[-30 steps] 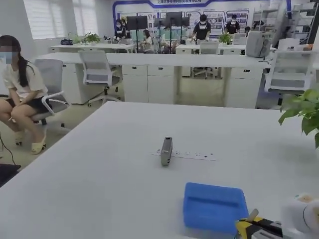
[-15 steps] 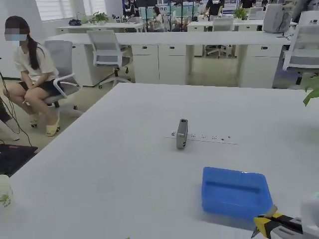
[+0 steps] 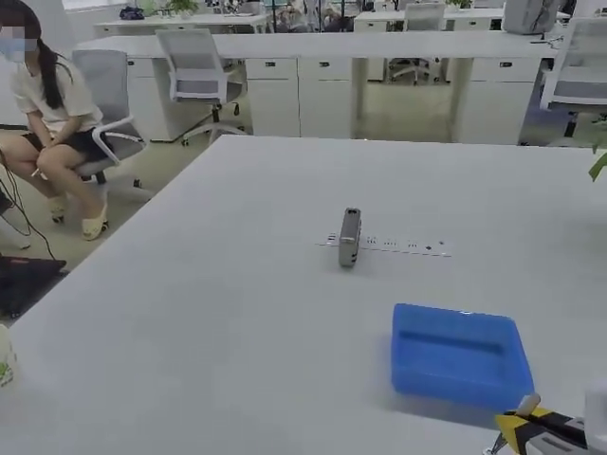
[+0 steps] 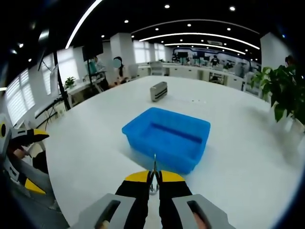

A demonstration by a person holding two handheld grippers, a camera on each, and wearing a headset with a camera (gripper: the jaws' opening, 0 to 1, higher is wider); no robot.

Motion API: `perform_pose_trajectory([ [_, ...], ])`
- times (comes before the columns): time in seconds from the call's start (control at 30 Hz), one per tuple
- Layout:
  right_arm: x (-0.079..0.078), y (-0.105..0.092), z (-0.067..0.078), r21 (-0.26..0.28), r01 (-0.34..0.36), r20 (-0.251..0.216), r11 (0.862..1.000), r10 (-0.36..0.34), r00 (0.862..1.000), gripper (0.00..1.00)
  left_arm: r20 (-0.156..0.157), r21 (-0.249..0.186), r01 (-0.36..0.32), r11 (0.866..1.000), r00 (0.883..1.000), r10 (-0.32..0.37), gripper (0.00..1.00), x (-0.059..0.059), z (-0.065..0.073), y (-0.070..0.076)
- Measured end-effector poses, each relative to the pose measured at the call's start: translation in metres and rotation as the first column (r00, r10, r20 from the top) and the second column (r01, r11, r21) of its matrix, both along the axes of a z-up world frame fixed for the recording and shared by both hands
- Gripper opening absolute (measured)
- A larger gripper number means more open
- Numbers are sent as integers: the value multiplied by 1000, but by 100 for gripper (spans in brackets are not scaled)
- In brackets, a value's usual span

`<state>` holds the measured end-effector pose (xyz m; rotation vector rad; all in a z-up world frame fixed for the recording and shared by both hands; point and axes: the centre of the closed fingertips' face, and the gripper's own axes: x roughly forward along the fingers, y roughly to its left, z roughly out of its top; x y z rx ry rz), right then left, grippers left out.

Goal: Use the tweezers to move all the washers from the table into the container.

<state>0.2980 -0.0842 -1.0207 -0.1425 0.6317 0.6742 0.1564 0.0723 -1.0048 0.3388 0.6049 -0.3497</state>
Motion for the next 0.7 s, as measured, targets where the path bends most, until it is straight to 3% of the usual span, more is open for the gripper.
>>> perform_pose_trajectory([
  [0.13,2,-2,1,-11,8,3,1000,-8,1000,3,9,-11,19,1000,1000,-19,91,-1,3,-3],
  [0.23,3,-2,0,-26,11,8,1000,-11,1000,3,37,-6,64,998,997,-63,92,-3,9,-9],
  [0.33,3,-2,-1,-32,9,8,999,-9,1000,3,62,-39,93,995,994,-90,92,-2,17,-13],
  [0.4,3,-1,-1,-36,9,10,999,-9,1000,3,75,-27,98,995,993,-96,92,0,19,-11],
  [0.57,3,1,-2,-41,7,12,999,-7,1000,2,56,-40,130,991,990,-128,93,-2,16,-12],
  [0.7,2,1,-2,-43,12,12,999,-11,1000,2,29,-66,192,979,981,-190,95,-7,12,-20],
])
